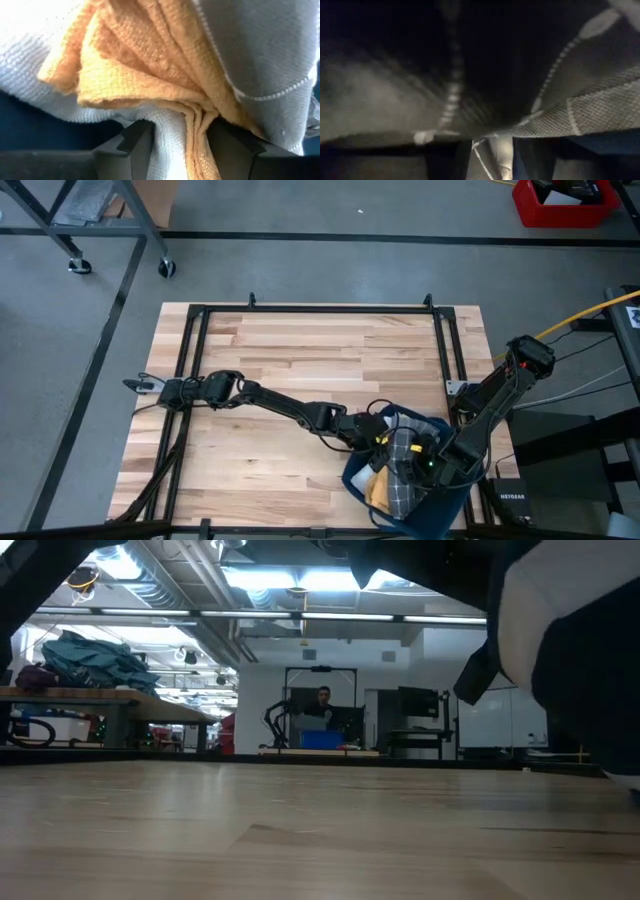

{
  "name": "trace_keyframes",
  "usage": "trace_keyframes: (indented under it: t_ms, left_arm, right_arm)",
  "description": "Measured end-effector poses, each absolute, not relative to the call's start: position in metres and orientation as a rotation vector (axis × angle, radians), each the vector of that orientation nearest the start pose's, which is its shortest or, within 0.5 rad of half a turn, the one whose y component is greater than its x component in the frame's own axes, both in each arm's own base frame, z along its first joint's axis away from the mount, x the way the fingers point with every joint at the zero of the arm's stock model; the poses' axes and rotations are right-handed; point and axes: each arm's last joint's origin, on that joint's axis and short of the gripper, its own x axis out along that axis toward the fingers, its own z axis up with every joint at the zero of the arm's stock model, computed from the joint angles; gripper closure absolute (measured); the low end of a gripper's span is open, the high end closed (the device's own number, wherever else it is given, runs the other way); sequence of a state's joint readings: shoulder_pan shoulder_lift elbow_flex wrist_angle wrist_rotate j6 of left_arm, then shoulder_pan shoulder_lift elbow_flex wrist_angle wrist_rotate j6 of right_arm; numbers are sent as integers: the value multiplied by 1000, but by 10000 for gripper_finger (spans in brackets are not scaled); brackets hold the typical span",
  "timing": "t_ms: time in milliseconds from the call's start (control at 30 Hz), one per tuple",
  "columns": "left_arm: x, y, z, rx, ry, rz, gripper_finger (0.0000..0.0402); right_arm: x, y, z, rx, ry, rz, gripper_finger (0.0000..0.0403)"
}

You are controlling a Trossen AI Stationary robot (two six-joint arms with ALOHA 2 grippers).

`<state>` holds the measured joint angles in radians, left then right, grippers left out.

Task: Fold towel
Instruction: Put the stacked towels into the blue laundry organizer

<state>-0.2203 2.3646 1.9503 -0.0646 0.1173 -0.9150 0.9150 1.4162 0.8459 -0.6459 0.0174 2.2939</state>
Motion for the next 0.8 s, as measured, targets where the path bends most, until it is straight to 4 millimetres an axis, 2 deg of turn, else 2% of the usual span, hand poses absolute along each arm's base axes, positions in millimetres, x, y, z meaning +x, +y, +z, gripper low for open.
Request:
trace_keyframes:
  t_ms: [233,367,533,700,800]
  left_arm:
    - [525,-127,207,-750,576,-89,258]
    - [513,-127,227,-637,559,20,279]
    - [496,-115,251,-487,590,176,299]
    - [490,-112,255,-404,620,205,305]
    - [490,-110,256,-385,624,202,304]
  right_arm:
    - [159,203,195,1290,1204,-605,245]
    - [161,204,203,1281,1170,-608,244]
    - [162,205,214,1261,1176,-632,244]
    - [164,206,220,1272,1154,-633,244]
    - [167,207,226,1284,1062,-619,244]
